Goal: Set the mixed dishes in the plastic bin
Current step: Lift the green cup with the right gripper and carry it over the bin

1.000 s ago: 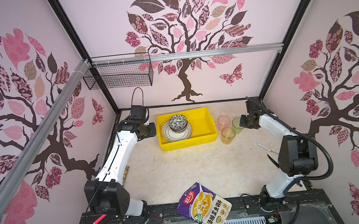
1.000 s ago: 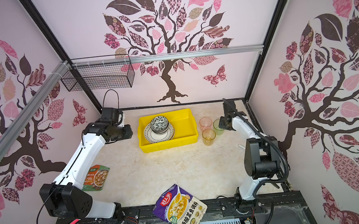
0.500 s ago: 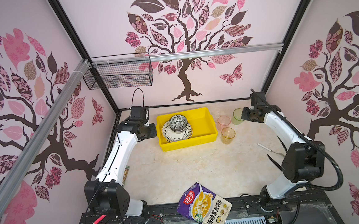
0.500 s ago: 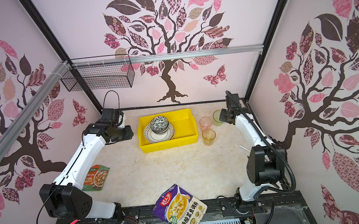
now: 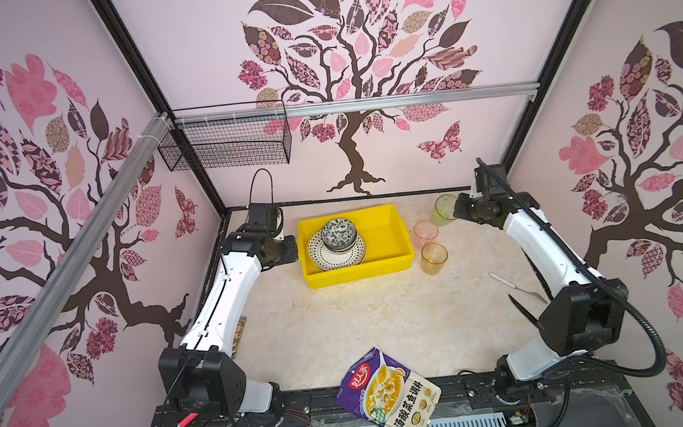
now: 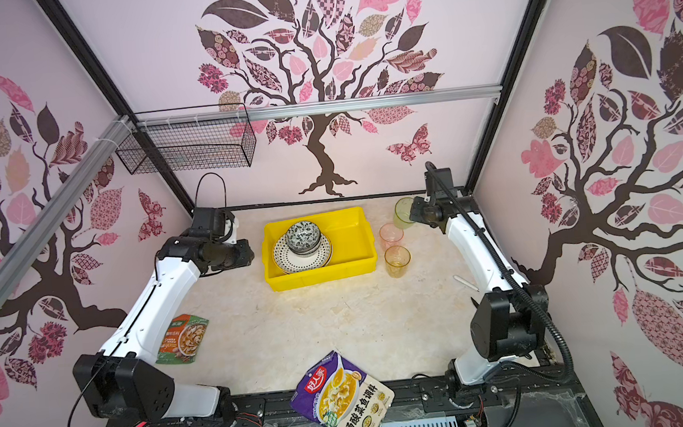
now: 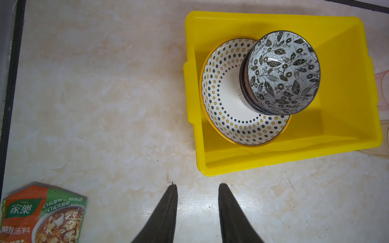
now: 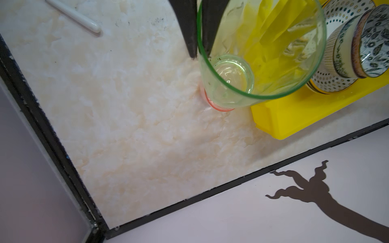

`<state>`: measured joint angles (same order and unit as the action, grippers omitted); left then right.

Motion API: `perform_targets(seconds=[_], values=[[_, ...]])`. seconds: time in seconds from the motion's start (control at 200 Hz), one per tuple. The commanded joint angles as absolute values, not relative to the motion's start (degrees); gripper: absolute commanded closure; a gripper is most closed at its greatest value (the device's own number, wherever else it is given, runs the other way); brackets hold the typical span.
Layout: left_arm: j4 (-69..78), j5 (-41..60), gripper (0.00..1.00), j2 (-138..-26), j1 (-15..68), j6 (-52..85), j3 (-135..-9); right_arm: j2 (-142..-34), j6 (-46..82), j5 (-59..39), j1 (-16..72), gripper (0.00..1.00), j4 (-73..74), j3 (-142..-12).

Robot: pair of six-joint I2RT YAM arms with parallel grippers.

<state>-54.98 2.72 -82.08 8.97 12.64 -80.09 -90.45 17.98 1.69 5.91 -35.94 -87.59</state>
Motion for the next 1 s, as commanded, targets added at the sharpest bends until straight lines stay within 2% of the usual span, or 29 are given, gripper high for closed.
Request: perform_targets(seconds=[0.0, 0.991], values=[[-53.74, 3.12, 0.64, -80.06, 8.79, 13.27, -78.27, -92.71, 17.38, 1.39, 9.14, 1.00, -36.91, -92.42], [-53.25, 4.75, 0.64, -79.12, 8.79, 14.48, -77.02, -111.75, 20.26, -1.94, 23.28, 1.00, -35.28, -106.48]])
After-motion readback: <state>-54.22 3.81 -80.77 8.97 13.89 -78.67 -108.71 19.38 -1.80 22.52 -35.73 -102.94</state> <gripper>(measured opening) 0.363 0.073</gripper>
